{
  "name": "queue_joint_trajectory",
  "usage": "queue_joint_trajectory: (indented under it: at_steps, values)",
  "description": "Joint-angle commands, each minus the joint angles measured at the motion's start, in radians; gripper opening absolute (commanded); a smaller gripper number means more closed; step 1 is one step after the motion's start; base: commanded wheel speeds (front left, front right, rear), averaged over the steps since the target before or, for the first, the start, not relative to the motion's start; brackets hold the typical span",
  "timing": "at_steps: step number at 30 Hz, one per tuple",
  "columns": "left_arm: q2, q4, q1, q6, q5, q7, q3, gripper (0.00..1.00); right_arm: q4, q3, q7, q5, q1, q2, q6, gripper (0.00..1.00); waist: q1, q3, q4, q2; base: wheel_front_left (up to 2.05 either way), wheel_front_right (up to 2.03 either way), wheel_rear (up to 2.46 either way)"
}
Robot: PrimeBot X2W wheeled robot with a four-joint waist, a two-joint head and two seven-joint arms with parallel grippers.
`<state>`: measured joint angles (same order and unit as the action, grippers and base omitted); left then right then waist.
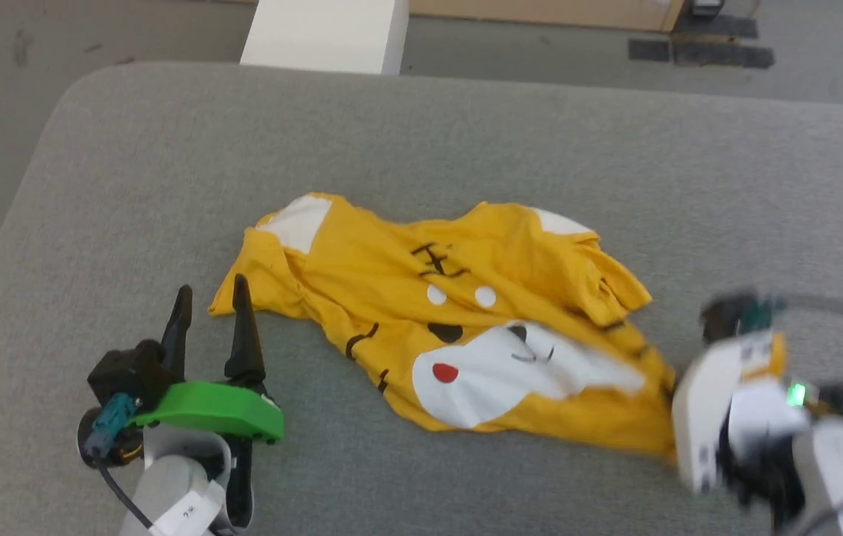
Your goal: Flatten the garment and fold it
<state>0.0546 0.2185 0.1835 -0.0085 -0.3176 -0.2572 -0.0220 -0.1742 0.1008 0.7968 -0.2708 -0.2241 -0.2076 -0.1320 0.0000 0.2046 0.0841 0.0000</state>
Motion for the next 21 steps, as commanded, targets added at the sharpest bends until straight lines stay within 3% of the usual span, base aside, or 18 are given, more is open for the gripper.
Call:
queue_joint_trajectory:
  at_steps: [1,6,8,9,12,15,21]
  values:
    - [-0.004,0.003,-0.012,-0.004,0.013,-0.004,0.004,1.00,0.074,0.021,0.054,-0.033,0.102,0.000,0.001,0.00,0.0000,-0.038,-0.036,0.0000,0.00,0.00,0.00]
    - [-0.004,0.002,-0.012,-0.003,0.014,-0.004,0.008,1.00,0.346,0.027,0.177,-0.102,0.350,0.025,0.001,0.00,0.0000,-0.051,-0.056,0.0000,0.00,0.00,0.00]
    - [-0.004,0.000,-0.010,-0.002,0.014,-0.004,0.010,1.00,0.417,0.016,0.171,-0.091,0.400,0.051,0.001,0.87,0.0000,-0.051,-0.060,0.0000,0.00,0.00,0.00]
    - [-0.004,0.000,-0.009,-0.003,0.014,-0.004,0.010,1.00,0.439,0.009,0.163,-0.085,0.415,0.064,0.001,1.00,0.0000,-0.050,-0.060,0.0000,0.00,0.00,0.00]
    - [-0.004,0.000,-0.006,-0.007,0.015,-0.004,0.010,1.00,0.493,-0.042,0.078,-0.059,0.421,0.108,0.001,1.00,0.0000,-0.051,-0.056,0.0000,0.00,0.00,0.00]
    - [-0.004,-0.003,-0.006,-0.010,0.014,-0.004,0.007,1.00,0.504,-0.120,-0.101,-0.007,0.359,0.140,0.001,1.00,0.0000,-0.045,-0.044,0.0000,0.00,0.00,0.00]
    - [-0.004,-0.014,0.011,-0.011,0.009,-0.005,-0.008,1.00,0.344,-0.169,-0.438,0.065,0.165,0.156,0.001,1.00,0.0000,-0.014,-0.013,0.0000,0.00,0.00,0.00]
